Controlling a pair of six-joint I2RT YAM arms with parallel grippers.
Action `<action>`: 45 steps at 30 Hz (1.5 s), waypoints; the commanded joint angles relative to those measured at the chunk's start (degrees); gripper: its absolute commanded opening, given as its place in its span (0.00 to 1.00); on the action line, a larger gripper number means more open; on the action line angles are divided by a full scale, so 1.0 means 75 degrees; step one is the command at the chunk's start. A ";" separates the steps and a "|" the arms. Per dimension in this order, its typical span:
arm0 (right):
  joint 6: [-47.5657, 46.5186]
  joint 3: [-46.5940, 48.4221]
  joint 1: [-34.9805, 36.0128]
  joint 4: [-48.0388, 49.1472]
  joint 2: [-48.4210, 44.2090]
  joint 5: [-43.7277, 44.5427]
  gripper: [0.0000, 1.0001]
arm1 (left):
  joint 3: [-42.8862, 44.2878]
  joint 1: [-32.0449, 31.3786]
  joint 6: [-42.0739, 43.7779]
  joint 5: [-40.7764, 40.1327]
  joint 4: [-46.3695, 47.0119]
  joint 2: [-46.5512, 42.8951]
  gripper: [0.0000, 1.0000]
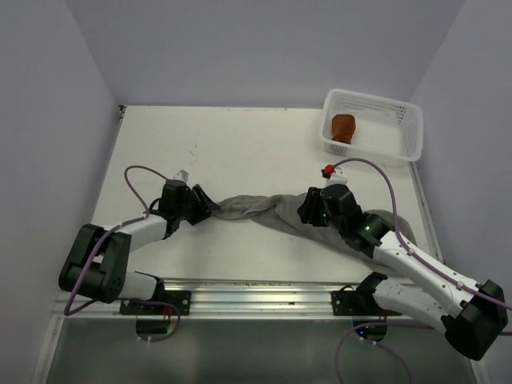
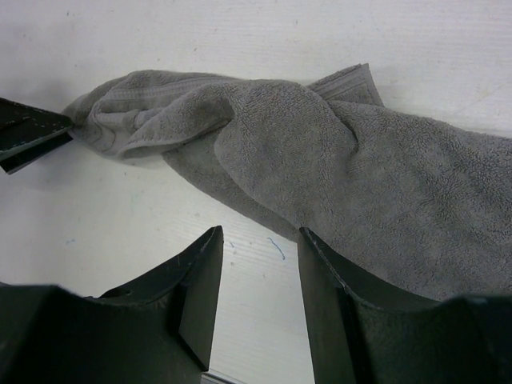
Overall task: Roll the towels
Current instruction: Move the towel to the center of the board
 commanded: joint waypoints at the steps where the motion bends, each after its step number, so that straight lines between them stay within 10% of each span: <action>1: -0.0149 -0.0047 -0.0044 0.0186 -0.0078 0.0134 0.46 | -0.0085 0.0021 0.0014 -0.0236 0.0151 0.0253 0.54; 8: -0.0172 -0.0071 -0.0090 0.0221 -0.0054 0.0122 0.46 | -0.0144 -0.0179 0.0166 -0.0388 0.0478 0.0780 0.47; 15: -0.0325 0.0047 -0.0173 -0.0211 -0.0195 0.0355 0.47 | 0.0475 -0.0167 0.0330 -0.0492 0.0024 0.0864 0.00; 24: -0.0056 0.0011 -0.0337 -0.0716 -0.0371 0.0567 0.47 | 0.1799 0.0779 0.1291 -0.1653 -0.2238 -0.1186 0.00; 35: 0.0132 0.0175 -0.0360 -0.1126 0.0086 0.0707 0.52 | 0.2328 0.3616 0.1455 -0.0551 -0.2707 -0.1456 0.00; 45: 0.1760 -0.0469 -0.0348 -0.2061 -0.0499 0.1059 0.58 | 0.2165 0.3829 0.1830 -0.0646 -0.2602 -0.2196 0.00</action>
